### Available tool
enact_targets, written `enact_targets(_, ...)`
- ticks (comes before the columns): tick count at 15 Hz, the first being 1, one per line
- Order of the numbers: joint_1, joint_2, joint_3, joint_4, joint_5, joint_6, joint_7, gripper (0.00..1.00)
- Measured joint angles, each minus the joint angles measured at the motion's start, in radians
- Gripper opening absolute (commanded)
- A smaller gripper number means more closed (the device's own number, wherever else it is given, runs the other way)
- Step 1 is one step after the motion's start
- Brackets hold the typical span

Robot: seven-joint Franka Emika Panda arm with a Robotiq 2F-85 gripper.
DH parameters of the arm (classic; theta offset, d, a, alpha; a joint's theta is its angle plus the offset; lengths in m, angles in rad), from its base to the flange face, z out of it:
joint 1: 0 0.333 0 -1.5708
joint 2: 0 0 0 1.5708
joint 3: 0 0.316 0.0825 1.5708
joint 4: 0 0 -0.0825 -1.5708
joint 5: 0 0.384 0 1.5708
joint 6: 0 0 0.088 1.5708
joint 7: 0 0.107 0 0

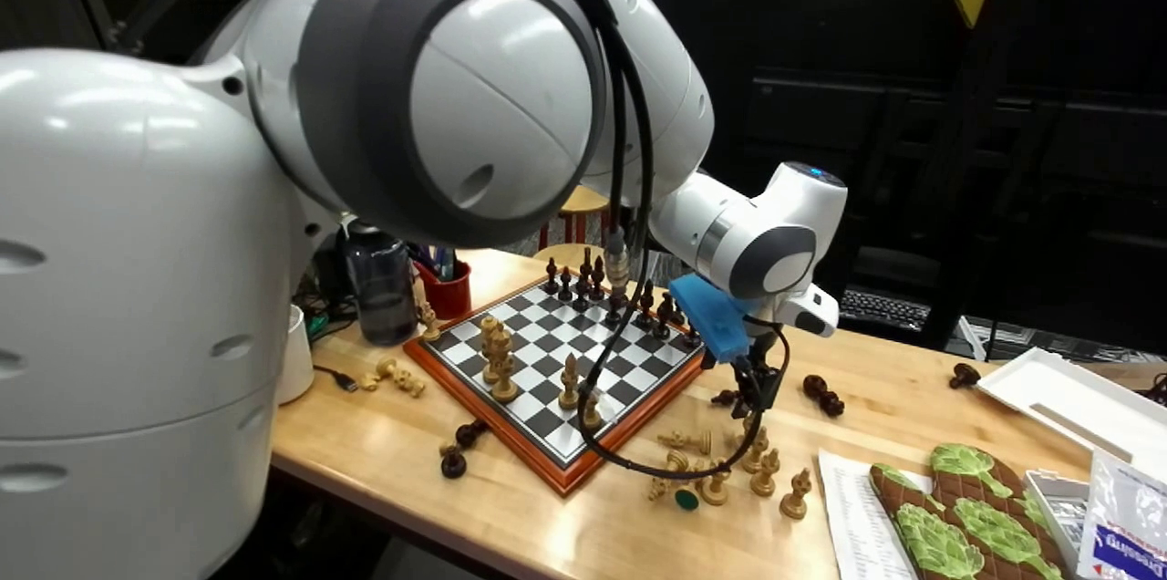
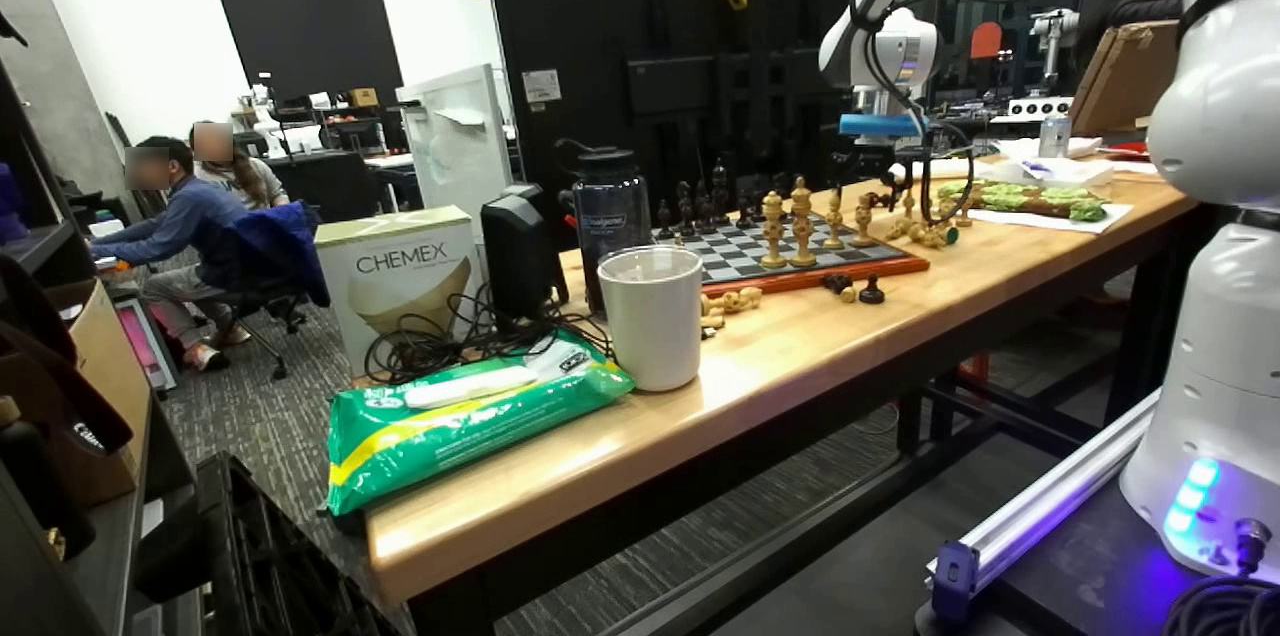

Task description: Put the dark brown chess piece on the chess board

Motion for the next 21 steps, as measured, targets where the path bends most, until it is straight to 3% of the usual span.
enact_targets(1,0.000,0.002,0.000,0.005,0.000,0.000,0.000,0.75)
enact_targets(2,0.000,0.004,0.000,0.008,0.001,0.000,0.000,0.74)
enact_targets(4,-0.001,0.005,0.000,0.013,0.002,0.000,-0.002,0.62)
enact_targets(8,-0.004,0.010,0.000,0.017,0.028,0.000,-0.022,0.28)
enact_targets(12,-0.006,0.014,0.001,0.017,0.043,0.000,-0.035,0.01)
enact_targets(14,-0.007,0.014,0.001,0.017,0.044,0.000,-0.037,0.05)
enact_targets(21,-0.007,0.010,0.007,0.017,0.044,-0.002,-0.049,0.05)
